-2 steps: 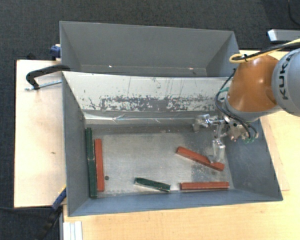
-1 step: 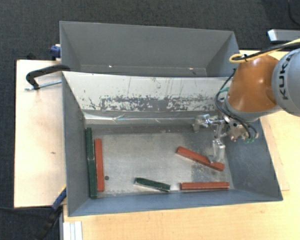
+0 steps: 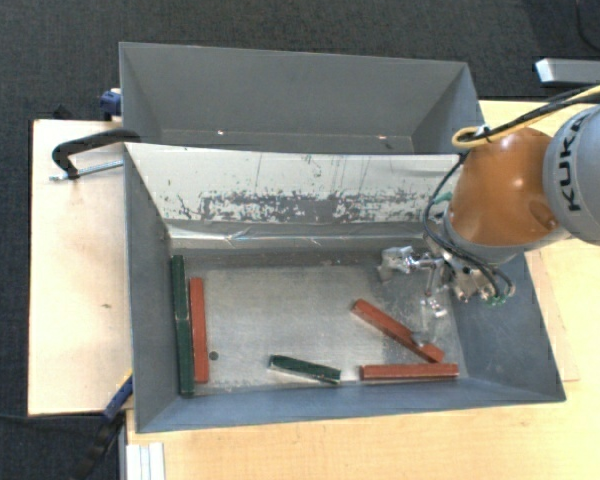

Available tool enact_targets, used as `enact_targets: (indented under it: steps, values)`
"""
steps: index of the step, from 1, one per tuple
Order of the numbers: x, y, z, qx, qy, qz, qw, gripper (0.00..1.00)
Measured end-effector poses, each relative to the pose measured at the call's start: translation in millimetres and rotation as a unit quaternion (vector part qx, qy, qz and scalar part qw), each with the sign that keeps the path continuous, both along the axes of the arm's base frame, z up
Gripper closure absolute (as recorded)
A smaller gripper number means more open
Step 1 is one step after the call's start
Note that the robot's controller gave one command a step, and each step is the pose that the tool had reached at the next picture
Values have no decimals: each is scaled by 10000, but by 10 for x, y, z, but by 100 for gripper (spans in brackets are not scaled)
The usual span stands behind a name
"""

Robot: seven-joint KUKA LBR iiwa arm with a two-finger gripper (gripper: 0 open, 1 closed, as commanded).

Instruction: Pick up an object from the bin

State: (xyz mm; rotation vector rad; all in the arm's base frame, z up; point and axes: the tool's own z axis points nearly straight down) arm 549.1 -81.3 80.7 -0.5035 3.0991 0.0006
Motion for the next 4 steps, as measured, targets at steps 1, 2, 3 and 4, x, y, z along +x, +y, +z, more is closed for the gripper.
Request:
enact_targets:
  steps: [1,2,3,4]
  values:
    - [-389,311,-89,3,2,195,9998,0]
    - [-292,214,-101,3,-20,-507,9987,100]
    - [-292,214,-101,3,-20,-508,9987,100]
    - [2,-430,813,-2,-20,-584,9983,100]
